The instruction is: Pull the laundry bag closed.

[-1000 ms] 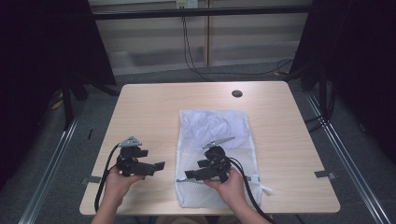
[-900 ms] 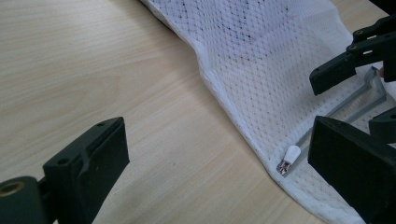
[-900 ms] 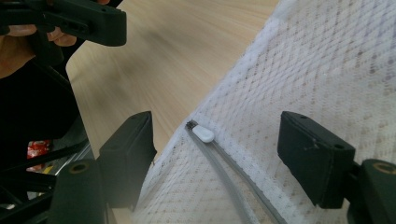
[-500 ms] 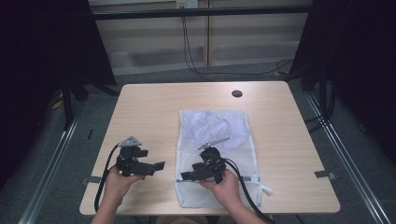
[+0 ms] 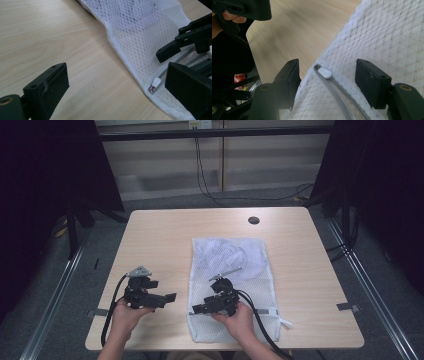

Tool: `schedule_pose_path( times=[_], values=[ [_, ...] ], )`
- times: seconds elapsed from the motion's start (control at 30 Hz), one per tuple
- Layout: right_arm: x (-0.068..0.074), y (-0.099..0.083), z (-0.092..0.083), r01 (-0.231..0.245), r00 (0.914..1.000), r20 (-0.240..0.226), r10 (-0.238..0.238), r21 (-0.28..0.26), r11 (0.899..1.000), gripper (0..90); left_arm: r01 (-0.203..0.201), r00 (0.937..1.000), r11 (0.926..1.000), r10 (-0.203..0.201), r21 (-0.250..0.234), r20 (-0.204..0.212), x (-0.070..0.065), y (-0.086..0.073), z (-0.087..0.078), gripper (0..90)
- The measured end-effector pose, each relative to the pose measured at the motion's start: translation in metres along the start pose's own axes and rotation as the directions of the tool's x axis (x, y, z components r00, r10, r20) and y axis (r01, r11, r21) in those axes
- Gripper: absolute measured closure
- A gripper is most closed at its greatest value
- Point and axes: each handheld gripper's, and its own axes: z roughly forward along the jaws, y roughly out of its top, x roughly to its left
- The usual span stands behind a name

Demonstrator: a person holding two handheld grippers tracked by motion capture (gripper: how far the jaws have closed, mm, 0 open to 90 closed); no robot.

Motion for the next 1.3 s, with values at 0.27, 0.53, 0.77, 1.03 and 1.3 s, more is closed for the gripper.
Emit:
schedule_pose_path(
  times=[0.27, 0.53, 0.77, 1.03, 1.3],
  values=[
    [0.001, 0.000, 0.006, -0.021, 0.9997, -0.010, 0.021, 0.024, 1.000, 45.1, -0.002, 1.0000, 1.0000, 0.002, 0.006, -0.004, 0.001, 0.000, 0.000, 4.9],
    [0.003, -0.001, 0.009, -0.023, 0.9991, -0.034, 0.024, 0.032, 0.999, 54.8, 0.000, 1.0000, 1.0000, 0.000, 0.007, 0.000, 0.001, 0.000, 0.000, 4.9],
    [0.003, -0.002, 0.012, -0.027, 0.9986, -0.044, 0.028, 0.040, 0.999, 60.6, 0.004, 1.0000, 1.0000, -0.004, 0.008, -0.007, 0.001, 0.000, 0.001, 4.9],
    [0.003, -0.002, 0.014, -0.046, 0.9980, -0.041, 0.048, 0.052, 0.998, 64.7, -0.003, 1.0000, 0.9999, 0.003, 0.016, -0.008, 0.001, 0.000, 0.002, 5.1],
    [0.001, -0.002, 0.015, -0.054, 0.9980, -0.030, 0.056, 0.058, 0.997, 64.9, 0.003, 1.0000, 0.9999, -0.003, 0.014, -0.010, 0.001, -0.001, 0.002, 5.1]
  ],
)
